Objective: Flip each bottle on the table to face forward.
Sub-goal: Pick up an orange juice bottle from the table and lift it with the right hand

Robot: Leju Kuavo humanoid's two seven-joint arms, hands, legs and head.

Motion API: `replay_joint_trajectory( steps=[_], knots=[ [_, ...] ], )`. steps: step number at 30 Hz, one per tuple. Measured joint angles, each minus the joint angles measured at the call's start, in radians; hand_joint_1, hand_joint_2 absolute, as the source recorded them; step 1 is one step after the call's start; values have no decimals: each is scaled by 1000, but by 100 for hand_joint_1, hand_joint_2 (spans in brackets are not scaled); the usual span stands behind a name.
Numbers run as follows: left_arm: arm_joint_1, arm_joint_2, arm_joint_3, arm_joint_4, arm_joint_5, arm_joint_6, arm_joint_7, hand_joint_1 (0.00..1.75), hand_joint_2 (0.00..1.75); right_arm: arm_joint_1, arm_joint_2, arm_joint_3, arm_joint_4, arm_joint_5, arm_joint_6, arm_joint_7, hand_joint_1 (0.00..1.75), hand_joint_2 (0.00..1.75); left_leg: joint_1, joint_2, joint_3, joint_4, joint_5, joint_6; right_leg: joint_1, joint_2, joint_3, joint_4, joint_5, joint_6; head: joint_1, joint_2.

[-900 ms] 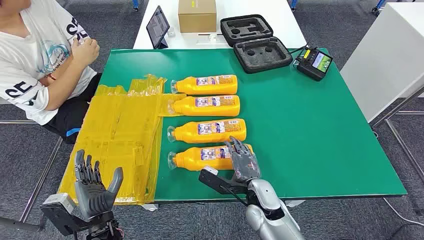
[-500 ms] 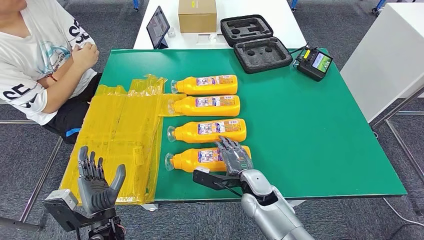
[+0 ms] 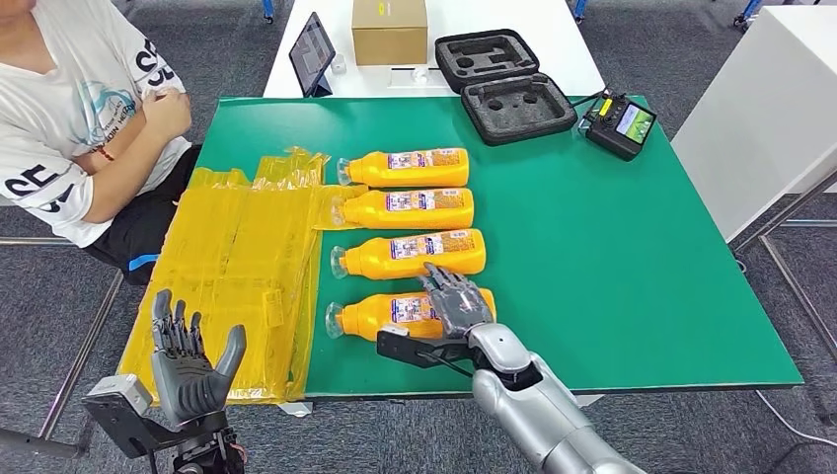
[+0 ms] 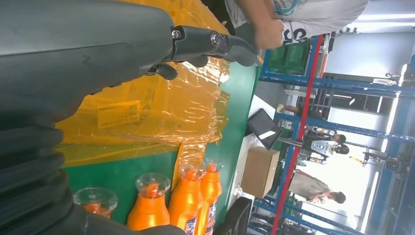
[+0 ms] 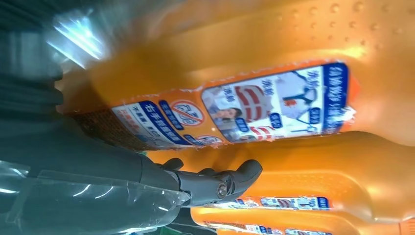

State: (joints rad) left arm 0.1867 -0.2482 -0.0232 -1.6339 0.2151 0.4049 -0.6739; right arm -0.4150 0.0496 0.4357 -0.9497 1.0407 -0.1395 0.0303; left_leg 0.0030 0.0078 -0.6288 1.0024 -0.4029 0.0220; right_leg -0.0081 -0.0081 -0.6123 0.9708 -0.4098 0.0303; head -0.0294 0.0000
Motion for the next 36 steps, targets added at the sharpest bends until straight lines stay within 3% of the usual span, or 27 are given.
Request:
replay_joint_trajectory(
  steps=[2,3,6,7,26,32,36],
  knots=[
    [0,1,0,0,1,1,-1,0,175,-6,0,6,6,-9,2,-2,4,175,0,0,0,0,0,0,0,0,0,0,0,0,0,0],
    [0,2,0,0,3,2,-2,0,175,-11,0,9,10,-13,6,-2,19,175,0,0,0,0,0,0,0,0,0,0,0,0,0,0],
    [-1,5,-1,2,9,6,-2,0,175,-33,0,21,33,-33,37,-2,143,175,0,0,0,0,0,0,0,0,0,0,0,0,0,0],
    [-2,6,-1,4,11,8,-2,0,175,-41,0,25,44,-40,47,-2,171,175,0,0,0,0,0,0,0,0,0,0,0,0,0,0],
    [-15,17,-1,16,17,10,5,0,175,-116,-7,83,129,-111,141,-33,175,175,0,0,9,0,-1,0,0,0,8,0,0,0,0,0],
    [-15,19,-1,17,14,1,5,0,175,-100,-20,81,101,-201,122,-145,175,175,0,1,10,0,-1,-1,0,1,9,0,0,0,0,0],
    [-15,18,-1,19,9,-1,-1,0,175,-29,-14,43,13,-411,46,-365,175,175,0,1,9,0,-1,-1,0,1,8,0,0,0,0,0]
  ],
)
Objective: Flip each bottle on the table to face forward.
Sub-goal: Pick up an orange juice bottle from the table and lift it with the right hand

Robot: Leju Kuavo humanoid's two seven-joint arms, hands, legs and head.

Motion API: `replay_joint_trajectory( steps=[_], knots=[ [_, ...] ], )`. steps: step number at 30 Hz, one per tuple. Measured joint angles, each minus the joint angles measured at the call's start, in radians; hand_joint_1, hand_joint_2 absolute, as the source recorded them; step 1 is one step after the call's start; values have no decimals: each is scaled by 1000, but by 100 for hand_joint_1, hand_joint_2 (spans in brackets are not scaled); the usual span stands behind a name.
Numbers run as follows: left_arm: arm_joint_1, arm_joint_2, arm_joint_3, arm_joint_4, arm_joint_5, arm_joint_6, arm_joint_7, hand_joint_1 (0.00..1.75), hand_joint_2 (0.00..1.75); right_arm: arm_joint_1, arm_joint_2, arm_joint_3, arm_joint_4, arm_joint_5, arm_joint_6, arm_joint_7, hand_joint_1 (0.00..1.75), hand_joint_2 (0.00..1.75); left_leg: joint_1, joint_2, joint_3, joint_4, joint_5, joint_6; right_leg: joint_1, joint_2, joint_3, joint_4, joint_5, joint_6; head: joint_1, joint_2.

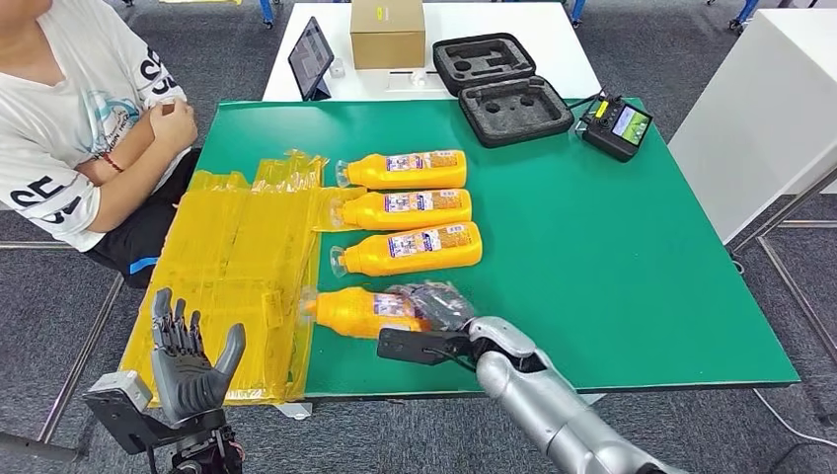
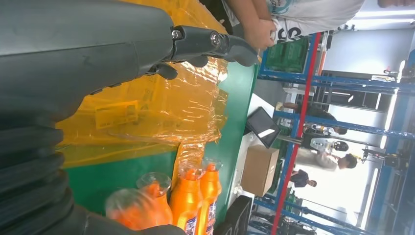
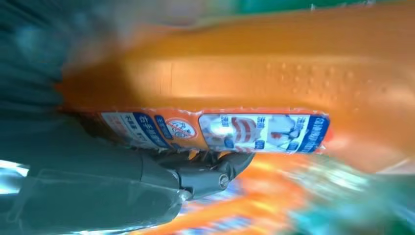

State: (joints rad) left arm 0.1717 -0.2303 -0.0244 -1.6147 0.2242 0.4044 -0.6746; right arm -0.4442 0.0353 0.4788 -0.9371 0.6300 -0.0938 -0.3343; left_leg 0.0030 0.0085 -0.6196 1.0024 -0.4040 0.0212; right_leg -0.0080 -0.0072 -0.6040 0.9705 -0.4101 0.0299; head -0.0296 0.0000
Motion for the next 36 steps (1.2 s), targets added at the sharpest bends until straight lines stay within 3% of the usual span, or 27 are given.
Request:
replay_joint_trajectory(
  steps=[7,17,24,29,36],
  knots=[
    [-1,-10,2,16,11,0,-21,0,175,112,60,-133,-229,-284,-200,-252,175,175,0,0,-4,0,0,0,0,0,-3,0,0,0,0,0],
    [-2,-13,3,16,10,2,-23,0,175,159,94,-197,-333,-310,-235,-285,175,175,-1,0,-5,0,0,0,-1,-1,-4,0,0,0,0,0],
    [-2,-18,0,13,15,-2,-24,0,175,195,111,-218,-403,-433,-521,-360,175,175,0,0,-5,0,0,0,-1,0,-5,0,0,0,0,0],
    [-18,-16,-48,32,33,-118,35,0,175,202,111,-226,-363,-488,-485,-361,175,175,-1,-1,-5,0,-1,0,-1,-1,-5,0,0,0,0,0],
    [-76,-7,-163,109,77,-272,86,0,175,171,142,-213,-114,-434,-392,-361,175,175,-1,-1,-6,0,0,1,-1,-1,-5,0,0,1,0,0]
  ],
)
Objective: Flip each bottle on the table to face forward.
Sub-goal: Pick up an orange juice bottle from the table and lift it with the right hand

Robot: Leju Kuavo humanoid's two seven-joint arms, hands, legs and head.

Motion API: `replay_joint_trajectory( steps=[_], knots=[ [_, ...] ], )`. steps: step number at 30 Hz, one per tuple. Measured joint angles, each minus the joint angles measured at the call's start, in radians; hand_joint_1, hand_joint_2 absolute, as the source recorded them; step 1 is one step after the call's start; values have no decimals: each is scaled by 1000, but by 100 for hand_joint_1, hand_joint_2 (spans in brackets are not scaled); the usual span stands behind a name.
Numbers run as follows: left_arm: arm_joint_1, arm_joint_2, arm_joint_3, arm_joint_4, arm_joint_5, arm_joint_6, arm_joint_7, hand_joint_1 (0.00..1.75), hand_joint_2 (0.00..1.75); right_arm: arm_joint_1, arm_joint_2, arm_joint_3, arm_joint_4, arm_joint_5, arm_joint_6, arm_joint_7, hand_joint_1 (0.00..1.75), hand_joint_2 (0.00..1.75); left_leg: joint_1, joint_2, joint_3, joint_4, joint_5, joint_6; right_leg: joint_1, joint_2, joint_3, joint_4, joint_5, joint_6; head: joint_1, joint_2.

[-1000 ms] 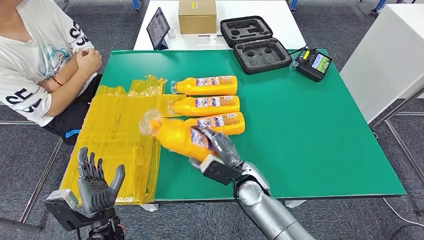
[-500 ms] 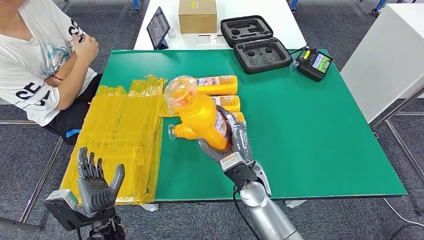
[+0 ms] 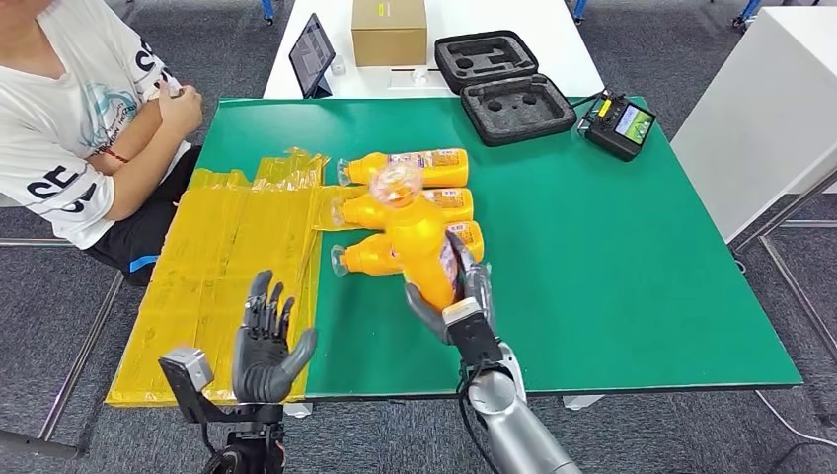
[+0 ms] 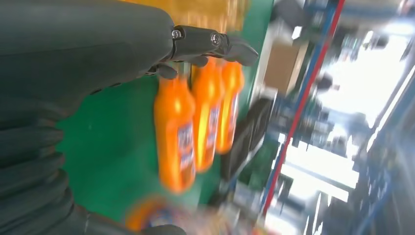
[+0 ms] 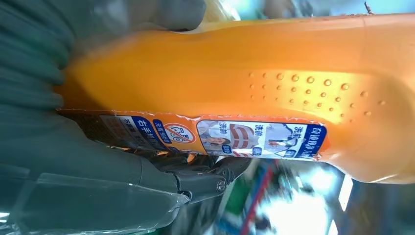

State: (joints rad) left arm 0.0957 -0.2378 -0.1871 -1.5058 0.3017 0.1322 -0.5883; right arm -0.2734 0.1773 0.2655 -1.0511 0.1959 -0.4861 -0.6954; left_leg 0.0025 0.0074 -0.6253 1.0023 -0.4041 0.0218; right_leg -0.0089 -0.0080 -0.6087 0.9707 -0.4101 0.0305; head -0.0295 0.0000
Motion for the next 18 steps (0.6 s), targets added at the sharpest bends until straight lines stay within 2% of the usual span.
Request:
replay_joint_trajectory(
  steps=[6,18],
  knots=[
    [-48,15,-66,62,29,-62,18,0,175,-32,46,55,159,39,5,0,175,175,0,0,0,0,0,0,1,0,-1,0,0,0,0,0],
    [-88,43,-112,126,67,-118,28,0,175,-70,77,105,273,75,35,-1,175,175,0,0,-1,0,0,0,0,0,-1,0,0,0,0,0]
  ],
)
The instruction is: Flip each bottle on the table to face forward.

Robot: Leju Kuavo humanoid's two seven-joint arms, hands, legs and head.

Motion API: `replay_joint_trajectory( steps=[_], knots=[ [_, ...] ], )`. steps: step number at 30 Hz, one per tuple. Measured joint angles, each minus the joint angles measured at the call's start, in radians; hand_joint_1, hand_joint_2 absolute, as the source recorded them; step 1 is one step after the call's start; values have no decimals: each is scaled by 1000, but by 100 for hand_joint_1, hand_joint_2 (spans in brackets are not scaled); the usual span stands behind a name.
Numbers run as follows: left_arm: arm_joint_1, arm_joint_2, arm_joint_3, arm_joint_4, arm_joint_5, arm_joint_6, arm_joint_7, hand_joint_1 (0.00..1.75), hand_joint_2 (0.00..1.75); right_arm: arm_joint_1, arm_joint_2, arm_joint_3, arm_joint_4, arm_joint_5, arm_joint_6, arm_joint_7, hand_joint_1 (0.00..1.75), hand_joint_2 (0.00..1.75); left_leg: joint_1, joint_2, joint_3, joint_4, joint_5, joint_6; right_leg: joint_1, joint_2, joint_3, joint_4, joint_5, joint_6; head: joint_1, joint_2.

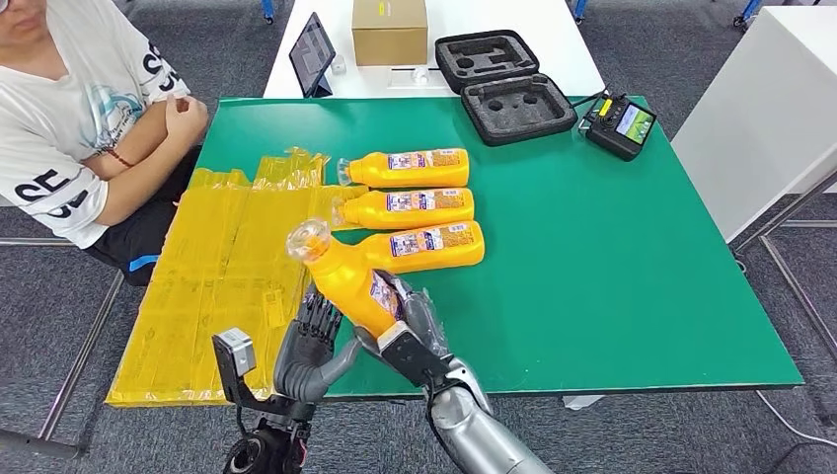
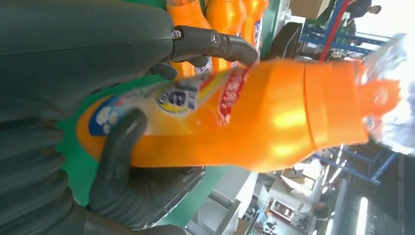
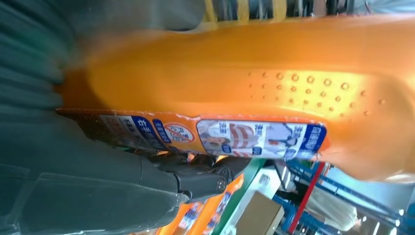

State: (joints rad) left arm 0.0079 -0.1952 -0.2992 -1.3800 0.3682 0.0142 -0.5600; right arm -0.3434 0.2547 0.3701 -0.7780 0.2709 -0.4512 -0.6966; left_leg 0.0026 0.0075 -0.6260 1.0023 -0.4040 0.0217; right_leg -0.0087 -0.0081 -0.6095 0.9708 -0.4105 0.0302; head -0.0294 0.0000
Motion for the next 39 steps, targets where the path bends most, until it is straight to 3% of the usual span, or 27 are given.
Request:
replay_joint_trajectory(
  steps=[5,10,20,39],
  knots=[
    [-37,4,9,38,-10,72,-20,0,175,-2,22,65,11,95,-44,-1,175,175,0,0,0,0,0,0,1,0,0,0,0,0,0,0],
    [-57,9,28,67,-11,84,-28,0,175,-2,45,136,8,149,-27,23,175,175,0,1,0,0,0,0,1,0,-1,0,0,0,0,0],
    [-21,20,59,78,4,84,-46,0,175,-50,53,226,41,242,31,93,175,175,0,1,0,0,0,0,0,0,-1,0,0,0,0,0],
    [-8,23,70,78,8,84,-46,0,175,-75,54,256,74,251,51,112,175,175,0,1,0,0,0,0,0,1,-1,0,0,0,0,0]
  ],
)
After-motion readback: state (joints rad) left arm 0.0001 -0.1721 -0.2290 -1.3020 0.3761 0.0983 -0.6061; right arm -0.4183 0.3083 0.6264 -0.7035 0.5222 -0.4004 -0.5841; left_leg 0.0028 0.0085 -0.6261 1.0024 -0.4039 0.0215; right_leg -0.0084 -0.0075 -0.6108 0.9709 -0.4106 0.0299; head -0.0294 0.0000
